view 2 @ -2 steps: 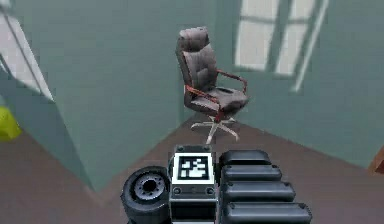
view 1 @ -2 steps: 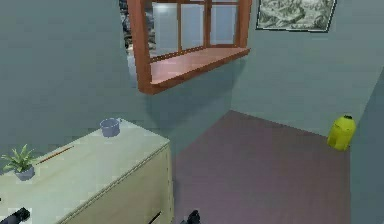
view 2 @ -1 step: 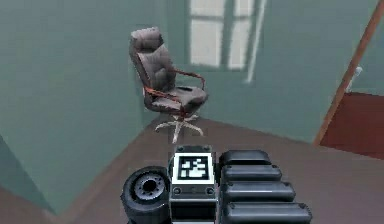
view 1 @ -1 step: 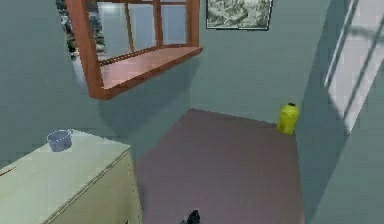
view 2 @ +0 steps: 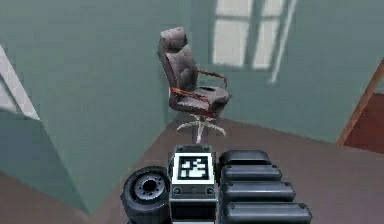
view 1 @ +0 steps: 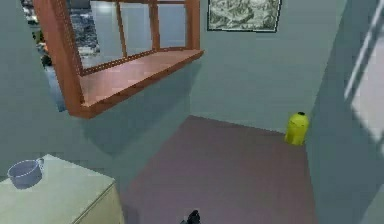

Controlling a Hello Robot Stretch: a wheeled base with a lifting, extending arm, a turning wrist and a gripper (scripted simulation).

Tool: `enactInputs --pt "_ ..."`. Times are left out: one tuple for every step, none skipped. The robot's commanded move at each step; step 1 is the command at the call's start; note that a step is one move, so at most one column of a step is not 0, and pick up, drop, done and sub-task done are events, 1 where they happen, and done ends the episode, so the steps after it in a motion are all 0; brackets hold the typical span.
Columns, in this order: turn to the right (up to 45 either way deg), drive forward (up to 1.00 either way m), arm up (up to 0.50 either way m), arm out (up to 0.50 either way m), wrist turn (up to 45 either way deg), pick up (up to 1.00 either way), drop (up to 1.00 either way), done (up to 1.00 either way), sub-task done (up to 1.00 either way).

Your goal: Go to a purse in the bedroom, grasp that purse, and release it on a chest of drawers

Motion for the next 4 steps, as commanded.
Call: enactInputs --pt "45.0 0.00 0.00 0.00 0.0 0.00 0.00 0.00 0.00" --pt "45.0 0.00 0.00 0.00 0.0 0.00 0.00 0.00 0.00" --pt "45.0 0.00 0.00 0.00 0.0 0.00 0.00 0.00 0.00" --pt "3.0 0.00 0.00 0.00 0.0 0.00 0.00 0.00 0.00"
